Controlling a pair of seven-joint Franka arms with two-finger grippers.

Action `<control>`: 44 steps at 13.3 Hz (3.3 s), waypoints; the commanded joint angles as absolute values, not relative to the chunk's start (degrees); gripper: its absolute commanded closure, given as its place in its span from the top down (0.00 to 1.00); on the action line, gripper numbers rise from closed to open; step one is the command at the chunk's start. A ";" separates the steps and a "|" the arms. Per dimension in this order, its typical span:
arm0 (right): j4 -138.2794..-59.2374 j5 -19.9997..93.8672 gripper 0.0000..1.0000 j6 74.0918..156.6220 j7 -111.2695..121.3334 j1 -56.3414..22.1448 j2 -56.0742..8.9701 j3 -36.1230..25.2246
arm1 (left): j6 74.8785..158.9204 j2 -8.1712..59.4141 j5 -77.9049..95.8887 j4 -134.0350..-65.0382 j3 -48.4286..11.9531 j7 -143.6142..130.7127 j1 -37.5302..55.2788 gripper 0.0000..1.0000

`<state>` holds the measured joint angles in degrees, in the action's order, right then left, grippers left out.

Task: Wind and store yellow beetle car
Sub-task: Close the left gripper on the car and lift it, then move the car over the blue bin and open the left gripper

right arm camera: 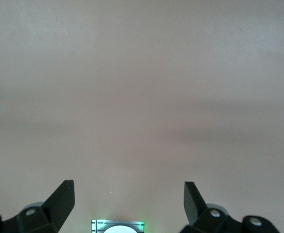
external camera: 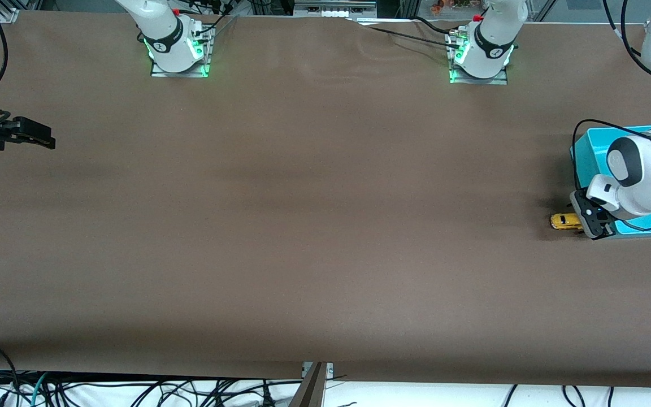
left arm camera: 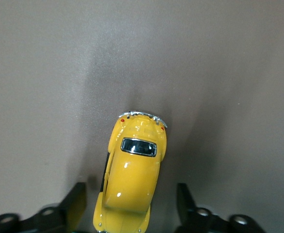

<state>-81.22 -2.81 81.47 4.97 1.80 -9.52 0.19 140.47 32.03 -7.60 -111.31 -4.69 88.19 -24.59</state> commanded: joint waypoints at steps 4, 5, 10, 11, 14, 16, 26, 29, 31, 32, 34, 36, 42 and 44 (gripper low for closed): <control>-80.86 -2.02 1.00 81.39 4.75 2.02 -9.67 0.26 | 140.10 31.65 -8.87 -109.87 -5.80 89.82 -25.14 0.13; -80.86 -2.02 1.00 81.47 4.83 2.11 -9.67 0.26 | 139.75 30.25 -9.05 -109.78 -5.89 89.74 -24.79 0.13; -80.16 -2.02 1.00 81.56 4.92 2.20 -10.11 0.26 | 125.55 24.44 -8.79 -106.01 -7.73 88.16 -22.60 0.10; -80.16 -2.02 1.00 81.48 4.92 2.20 -10.11 0.26 | 121.07 23.91 -8.62 -104.08 -7.91 87.89 -22.33 0.10; -80.16 -2.02 1.00 81.56 5.01 2.11 -10.11 0.26 | 109.37 22.77 -8.44 -98.28 -8.61 87.27 -22.24 0.10; -80.16 -2.02 1.00 81.56 5.01 2.11 -10.11 0.26 | 102.60 22.32 -9.05 -94.67 -8.18 88.06 -22.50 0.10; -80.16 -2.02 1.00 81.56 5.01 2.11 -10.11 0.26 | 110.96 21.88 -17.67 -98.94 -6.68 105.09 -36.37 0.11; -80.16 -2.02 1.00 81.56 5.01 2.11 -10.11 0.26 | 122.57 22.76 -17.67 -106.42 -6.77 106.52 -40.07 0.12; -80.16 -2.02 1.00 81.56 5.01 2.11 -10.11 0.26 | 128.56 25.47 -17.67 -108.10 -6.77 106.52 -41.92 0.12; -80.16 -2.02 1.00 81.56 5.01 2.11 -10.11 0.26 | 130.32 27.32 -17.58 -108.11 -6.77 106.44 -42.36 0.15; -80.16 -2.02 1.00 81.56 5.01 2.20 -10.11 0.26 | 132.71 29.17 -17.58 -108.11 -6.77 106.52 -42.80 0.29; -80.16 -2.02 1.00 81.56 4.92 2.20 -10.11 0.18 | 132.80 29.53 -17.58 -108.02 -6.77 106.52 -42.80 0.75; -80.16 -2.02 1.00 81.56 4.92 2.20 -10.11 0.18 | 128.26 23.23 -16.71 -106.97 -7.47 106.00 -41.75 1.00; -80.16 -2.02 1.00 81.56 4.92 2.20 -10.11 0.18 | 120.54 19.79 -15.21 -103.73 -10.88 104.07 -41.48 1.00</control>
<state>-81.10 -2.80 81.83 4.97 1.90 -9.84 0.11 127.57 24.45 -16.06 -105.31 -8.43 105.51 -41.92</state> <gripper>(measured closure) 0.000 0.000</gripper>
